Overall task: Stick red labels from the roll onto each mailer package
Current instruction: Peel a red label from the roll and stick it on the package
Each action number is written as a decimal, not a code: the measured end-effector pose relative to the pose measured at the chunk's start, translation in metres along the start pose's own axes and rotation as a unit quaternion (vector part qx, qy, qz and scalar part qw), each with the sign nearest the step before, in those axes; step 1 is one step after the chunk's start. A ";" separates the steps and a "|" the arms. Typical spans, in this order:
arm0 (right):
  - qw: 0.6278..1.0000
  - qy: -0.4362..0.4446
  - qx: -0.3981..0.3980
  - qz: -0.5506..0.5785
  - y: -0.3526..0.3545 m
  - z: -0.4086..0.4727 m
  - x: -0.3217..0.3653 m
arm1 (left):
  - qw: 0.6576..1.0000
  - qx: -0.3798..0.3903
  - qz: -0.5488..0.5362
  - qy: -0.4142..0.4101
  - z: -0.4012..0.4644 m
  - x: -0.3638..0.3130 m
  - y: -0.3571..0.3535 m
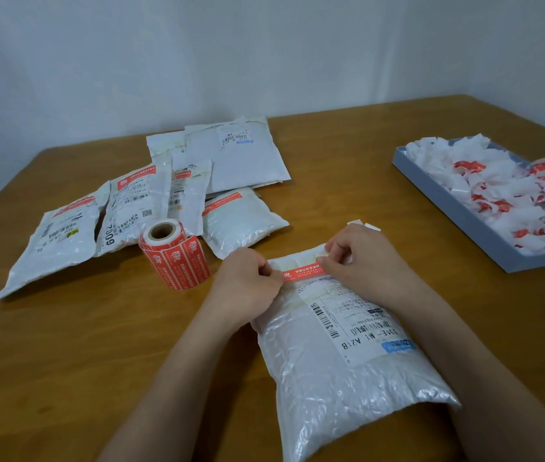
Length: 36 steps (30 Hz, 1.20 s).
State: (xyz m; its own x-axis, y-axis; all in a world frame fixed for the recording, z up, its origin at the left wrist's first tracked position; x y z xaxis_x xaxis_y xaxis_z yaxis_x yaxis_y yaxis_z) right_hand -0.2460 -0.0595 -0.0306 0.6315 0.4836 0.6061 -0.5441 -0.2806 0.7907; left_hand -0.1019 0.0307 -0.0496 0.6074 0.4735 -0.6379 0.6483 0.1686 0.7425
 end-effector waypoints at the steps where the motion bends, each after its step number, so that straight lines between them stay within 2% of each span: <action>1: 1.000 0.004 0.002 -0.002 0.000 0.000 0.001 | 1.000 0.001 0.004 -0.002 0.000 0.000 0.000; 36: 0.998 0.041 -0.006 -0.039 -0.012 0.002 0.005 | 1.000 0.020 0.015 -0.006 -0.002 -0.004 -0.006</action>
State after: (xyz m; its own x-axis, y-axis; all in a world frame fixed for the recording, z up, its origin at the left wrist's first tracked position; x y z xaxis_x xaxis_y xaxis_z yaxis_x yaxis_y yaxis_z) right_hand -0.2352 -0.0556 -0.0366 0.6256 0.5700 0.5327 -0.5018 -0.2289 0.8341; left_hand -0.1093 0.0296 -0.0514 0.6316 0.4680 -0.6181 0.6474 0.1202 0.7526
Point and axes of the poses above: each hand's wrist, its own z-axis towards the middle knuckle, its own y-axis out of the back of the hand, x = y × z, the point moved 10 cm from there along z, towards the middle knuckle, and after that the axes turned 1 degree about z, right-handed, at the moved point
